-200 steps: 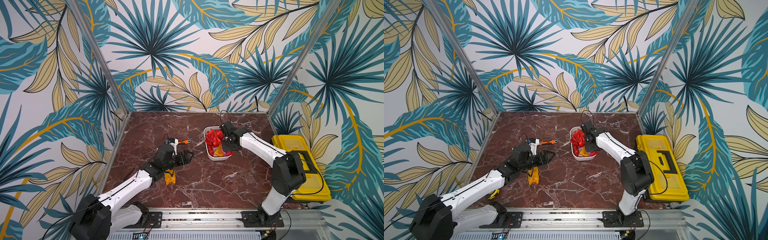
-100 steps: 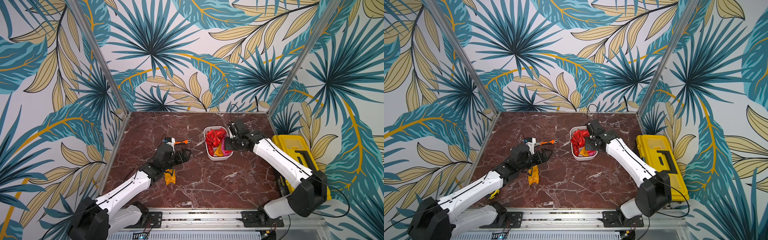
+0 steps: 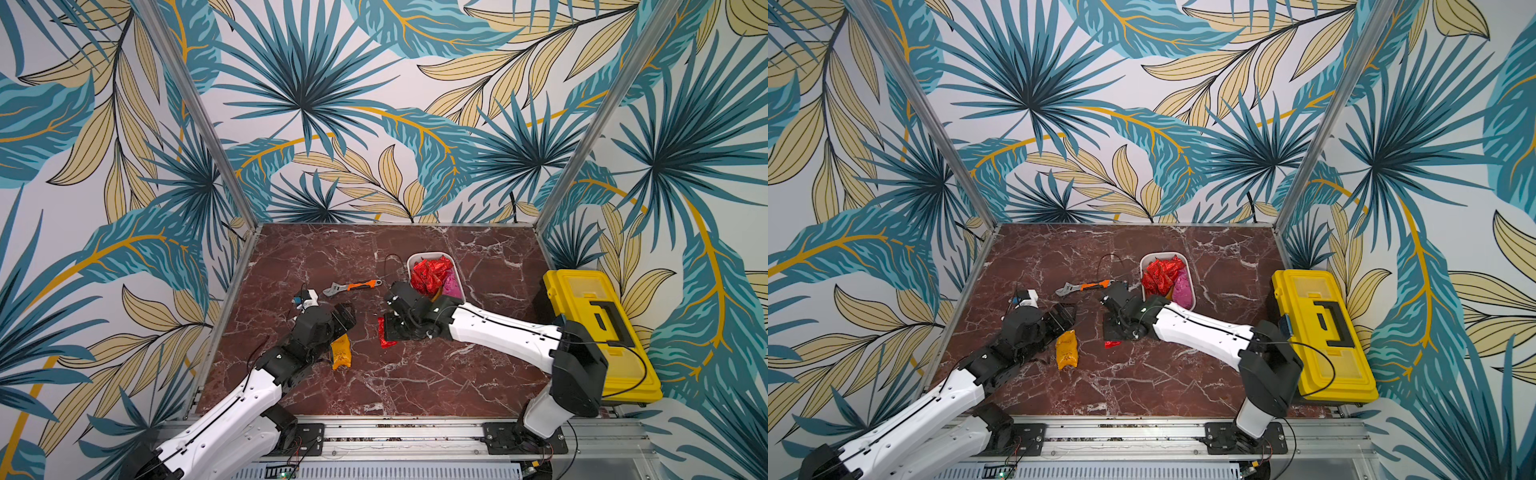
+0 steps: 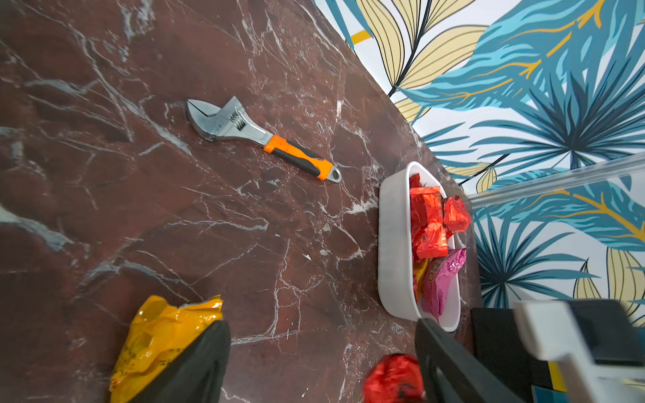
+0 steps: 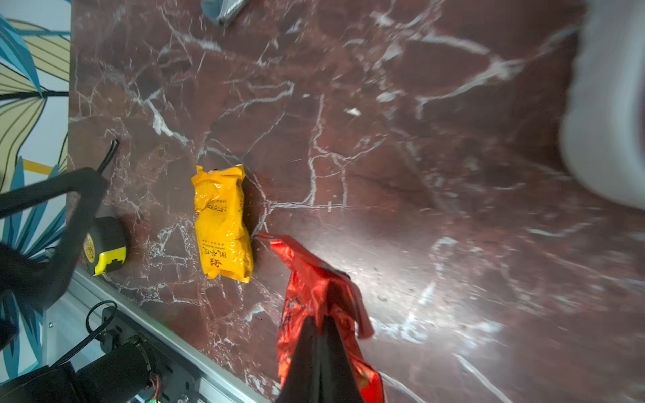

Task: Take the tea bags out of the storage box
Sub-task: Place the tea bag at the center of the board, then pick up the tea bag from the storage box.

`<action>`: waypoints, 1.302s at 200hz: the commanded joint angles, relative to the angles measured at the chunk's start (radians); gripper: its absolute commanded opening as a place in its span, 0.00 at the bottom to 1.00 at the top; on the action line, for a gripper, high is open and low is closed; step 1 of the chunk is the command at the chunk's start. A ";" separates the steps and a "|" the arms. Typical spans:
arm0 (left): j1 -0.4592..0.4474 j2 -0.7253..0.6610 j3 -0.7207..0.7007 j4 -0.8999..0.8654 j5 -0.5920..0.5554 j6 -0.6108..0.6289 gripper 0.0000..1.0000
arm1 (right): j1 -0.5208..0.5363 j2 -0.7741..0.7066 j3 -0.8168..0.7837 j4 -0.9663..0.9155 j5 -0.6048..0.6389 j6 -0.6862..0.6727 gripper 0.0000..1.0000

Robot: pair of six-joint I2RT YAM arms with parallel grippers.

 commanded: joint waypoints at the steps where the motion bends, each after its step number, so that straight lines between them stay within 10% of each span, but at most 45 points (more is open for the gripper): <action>1: 0.007 -0.043 -0.021 -0.087 -0.048 -0.010 0.88 | 0.035 0.087 0.040 0.102 -0.013 0.101 0.03; 58: 0.013 -0.055 -0.016 -0.097 -0.027 0.005 0.86 | 0.072 0.249 0.103 0.139 0.002 0.155 0.05; 94: 0.014 -0.053 -0.001 -0.084 0.001 0.043 0.85 | 0.074 0.226 0.100 0.126 0.015 0.135 0.36; 165: 0.010 0.087 0.158 -0.070 0.114 0.167 0.67 | -0.054 -0.123 -0.054 0.049 0.188 -0.010 0.47; 260: -0.195 0.599 0.502 0.102 0.174 0.215 0.66 | -0.311 -0.592 -0.320 -0.151 0.418 -0.086 0.48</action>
